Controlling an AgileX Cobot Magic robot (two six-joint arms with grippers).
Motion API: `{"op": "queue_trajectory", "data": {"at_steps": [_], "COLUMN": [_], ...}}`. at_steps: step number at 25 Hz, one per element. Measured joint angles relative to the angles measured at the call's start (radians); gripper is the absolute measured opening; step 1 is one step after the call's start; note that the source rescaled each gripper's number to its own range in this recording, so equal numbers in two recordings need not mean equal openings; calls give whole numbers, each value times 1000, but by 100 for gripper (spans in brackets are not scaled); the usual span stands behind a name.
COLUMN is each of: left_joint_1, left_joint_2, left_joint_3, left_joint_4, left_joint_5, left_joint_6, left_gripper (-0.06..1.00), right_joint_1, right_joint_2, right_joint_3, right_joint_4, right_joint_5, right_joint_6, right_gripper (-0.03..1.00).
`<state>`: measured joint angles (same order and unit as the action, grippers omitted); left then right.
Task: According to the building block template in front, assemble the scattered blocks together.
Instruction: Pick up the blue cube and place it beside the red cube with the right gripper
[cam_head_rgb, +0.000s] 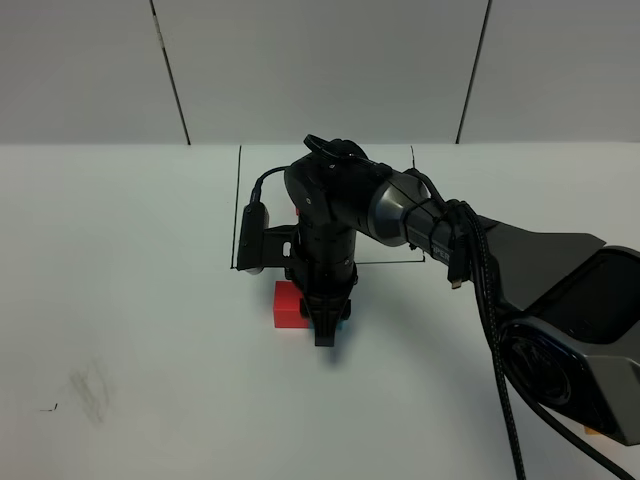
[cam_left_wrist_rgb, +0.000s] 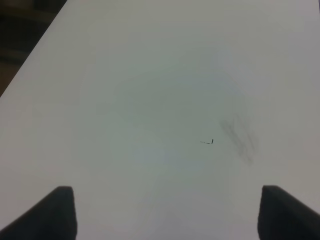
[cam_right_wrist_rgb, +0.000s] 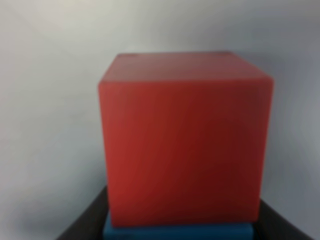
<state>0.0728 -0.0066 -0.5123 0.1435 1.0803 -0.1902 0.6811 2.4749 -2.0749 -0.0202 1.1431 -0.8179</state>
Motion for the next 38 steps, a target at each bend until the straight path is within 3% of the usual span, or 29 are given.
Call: {"op": "queue_trajectory", "data": {"at_steps": [14, 38], "left_joint_1": [0, 0], "left_joint_2": [0, 0], "left_joint_3": [0, 0], "left_joint_4": [0, 0], "left_joint_5": [0, 0], "left_joint_6": [0, 0], "left_gripper": [73, 74], "right_joint_1": [0, 0], "right_joint_2": [0, 10], "right_joint_3": [0, -5], "right_joint_4": [-27, -34], "right_joint_5": [46, 46], "right_joint_6": [-28, -122], "right_gripper": [33, 33]}}
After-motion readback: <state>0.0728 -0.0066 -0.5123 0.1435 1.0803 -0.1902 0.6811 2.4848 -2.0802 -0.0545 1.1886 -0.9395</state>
